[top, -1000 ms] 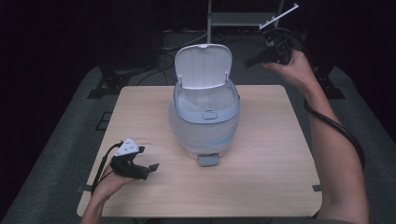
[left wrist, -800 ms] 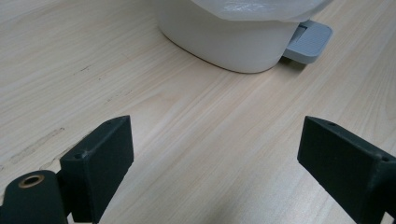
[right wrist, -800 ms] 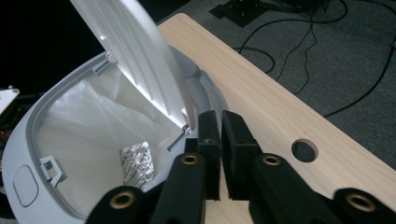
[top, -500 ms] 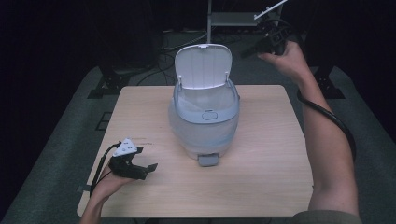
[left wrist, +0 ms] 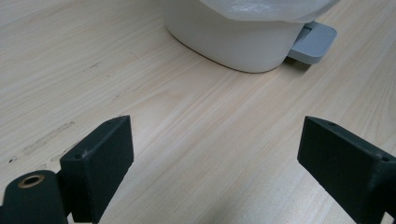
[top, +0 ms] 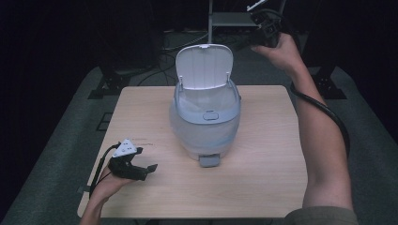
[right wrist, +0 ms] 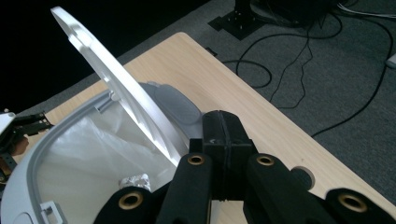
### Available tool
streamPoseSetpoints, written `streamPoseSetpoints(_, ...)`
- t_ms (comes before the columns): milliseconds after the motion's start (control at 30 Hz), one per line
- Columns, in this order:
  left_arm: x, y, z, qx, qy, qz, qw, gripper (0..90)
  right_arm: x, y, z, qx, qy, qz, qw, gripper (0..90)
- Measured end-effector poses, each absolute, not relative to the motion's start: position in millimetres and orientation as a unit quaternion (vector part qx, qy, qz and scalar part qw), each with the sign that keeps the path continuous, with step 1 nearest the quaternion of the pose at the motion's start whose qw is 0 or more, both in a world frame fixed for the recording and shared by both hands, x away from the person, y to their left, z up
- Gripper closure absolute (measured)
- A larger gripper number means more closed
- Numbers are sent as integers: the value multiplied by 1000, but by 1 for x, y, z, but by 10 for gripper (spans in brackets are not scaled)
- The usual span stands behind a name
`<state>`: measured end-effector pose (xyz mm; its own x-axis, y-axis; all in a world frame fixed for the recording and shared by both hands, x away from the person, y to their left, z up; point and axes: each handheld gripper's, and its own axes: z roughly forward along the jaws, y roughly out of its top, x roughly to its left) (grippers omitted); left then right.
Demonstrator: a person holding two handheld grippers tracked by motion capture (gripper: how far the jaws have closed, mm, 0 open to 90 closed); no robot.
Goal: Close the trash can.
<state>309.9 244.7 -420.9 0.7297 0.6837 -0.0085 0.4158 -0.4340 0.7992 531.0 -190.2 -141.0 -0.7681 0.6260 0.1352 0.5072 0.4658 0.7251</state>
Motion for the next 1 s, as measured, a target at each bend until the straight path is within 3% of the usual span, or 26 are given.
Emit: streamPoseSetpoints(1000,310,244,-422,832,333,158,415,97,524,-163,-135,295,865,403,52,894)
